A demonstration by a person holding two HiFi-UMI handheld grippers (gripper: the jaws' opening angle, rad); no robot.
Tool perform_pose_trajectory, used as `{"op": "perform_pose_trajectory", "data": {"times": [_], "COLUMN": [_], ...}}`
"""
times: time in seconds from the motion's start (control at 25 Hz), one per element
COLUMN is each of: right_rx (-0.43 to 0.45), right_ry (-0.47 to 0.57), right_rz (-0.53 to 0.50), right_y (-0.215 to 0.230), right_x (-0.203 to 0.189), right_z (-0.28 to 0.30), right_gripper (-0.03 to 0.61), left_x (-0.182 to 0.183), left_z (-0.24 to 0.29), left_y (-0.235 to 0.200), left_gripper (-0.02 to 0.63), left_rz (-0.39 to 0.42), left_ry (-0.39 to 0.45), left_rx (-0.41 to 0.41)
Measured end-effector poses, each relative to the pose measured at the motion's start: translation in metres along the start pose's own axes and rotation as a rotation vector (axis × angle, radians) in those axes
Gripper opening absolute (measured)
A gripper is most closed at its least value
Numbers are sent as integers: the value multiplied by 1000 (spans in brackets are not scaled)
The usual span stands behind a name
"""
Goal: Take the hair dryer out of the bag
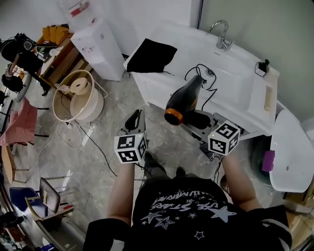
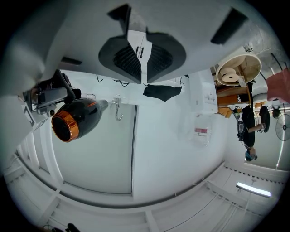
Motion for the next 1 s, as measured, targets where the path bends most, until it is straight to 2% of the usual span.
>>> {"op": "perform_pose_trajectory", "data": {"times": [0.28, 0.48, 1.0], "right_rx": [36, 59, 70], "right_ry": [-25, -40, -60], "right_rz": [-23, -28, -23], "right_y": [-10, -16, -21], "right_x": [-15, -25, -42], "right_z": [-32, -44, -53], "right_gripper": [196, 196, 196], "left_x": [-19, -31, -52], "left_z": [-31, -45, -56], "left_y": [38, 55, 62], "left_gripper": [14, 12, 12], "left_rz": [-23, -34, -63], "left_ry": [-9, -18, -55], "left_rx": [33, 51, 73]}}
Point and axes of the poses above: the fingertips, and each gripper's own axes: z forward along the fingers, y to its right, x out of its top, the point moved 4 cm from there along -z, backward along the fingers, and after that the axes turned 3 degrees about x, right-handed, at the moved point
